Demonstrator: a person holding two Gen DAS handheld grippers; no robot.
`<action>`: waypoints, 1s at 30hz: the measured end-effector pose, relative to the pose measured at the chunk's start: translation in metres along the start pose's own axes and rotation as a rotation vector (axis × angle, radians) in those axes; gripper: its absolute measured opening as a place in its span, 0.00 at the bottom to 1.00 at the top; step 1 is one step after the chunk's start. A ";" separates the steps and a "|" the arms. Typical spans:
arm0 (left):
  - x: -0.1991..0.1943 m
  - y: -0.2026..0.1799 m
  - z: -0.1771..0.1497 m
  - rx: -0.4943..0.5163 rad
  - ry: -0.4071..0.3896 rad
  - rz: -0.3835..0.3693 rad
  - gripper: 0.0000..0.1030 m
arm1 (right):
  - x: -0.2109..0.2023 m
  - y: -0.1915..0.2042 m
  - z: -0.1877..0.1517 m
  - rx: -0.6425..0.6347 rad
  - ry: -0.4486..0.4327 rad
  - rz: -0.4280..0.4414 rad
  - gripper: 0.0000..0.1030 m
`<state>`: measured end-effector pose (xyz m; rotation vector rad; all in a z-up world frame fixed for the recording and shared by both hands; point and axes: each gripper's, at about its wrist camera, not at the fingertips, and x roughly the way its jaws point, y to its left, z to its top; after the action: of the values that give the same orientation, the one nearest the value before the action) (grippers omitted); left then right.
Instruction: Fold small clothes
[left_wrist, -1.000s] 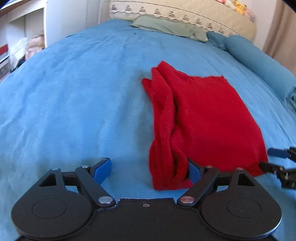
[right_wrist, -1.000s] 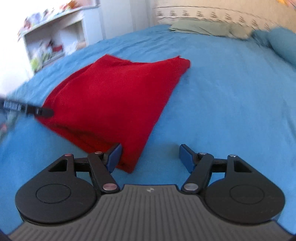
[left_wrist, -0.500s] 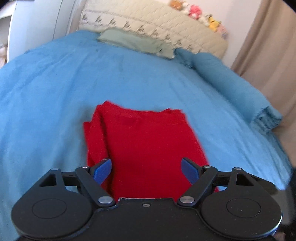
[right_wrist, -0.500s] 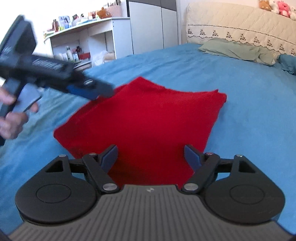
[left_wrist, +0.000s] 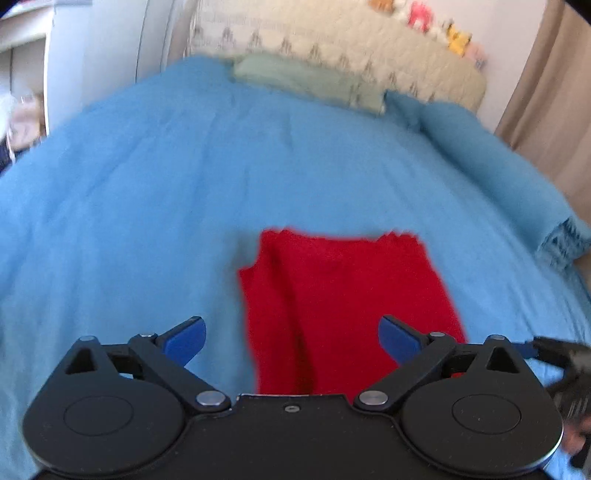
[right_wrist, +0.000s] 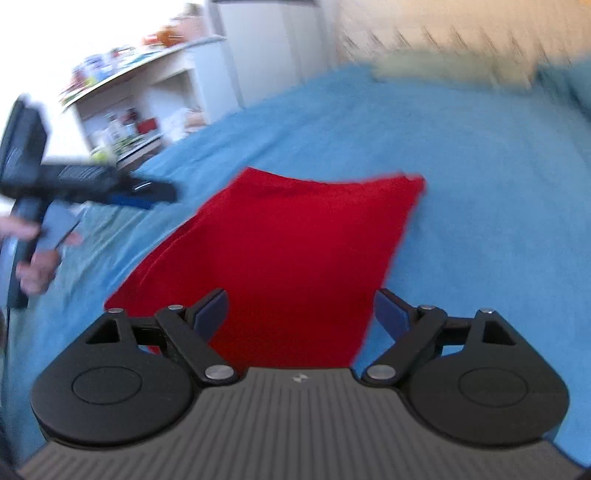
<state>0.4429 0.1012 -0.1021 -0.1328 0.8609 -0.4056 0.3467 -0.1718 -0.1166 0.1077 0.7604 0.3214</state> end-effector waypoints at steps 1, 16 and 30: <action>0.007 0.006 -0.001 -0.005 0.033 0.008 0.96 | 0.006 -0.011 0.007 0.063 0.055 0.019 1.00; 0.056 0.007 -0.009 -0.044 0.115 -0.173 0.51 | 0.070 -0.072 0.008 0.503 0.120 0.208 0.83; -0.002 -0.058 -0.007 0.071 0.050 -0.115 0.26 | 0.015 -0.031 0.033 0.362 0.000 0.161 0.38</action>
<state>0.4195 0.0491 -0.0898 -0.1068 0.8897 -0.5482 0.3870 -0.1954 -0.1095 0.5124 0.8059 0.3331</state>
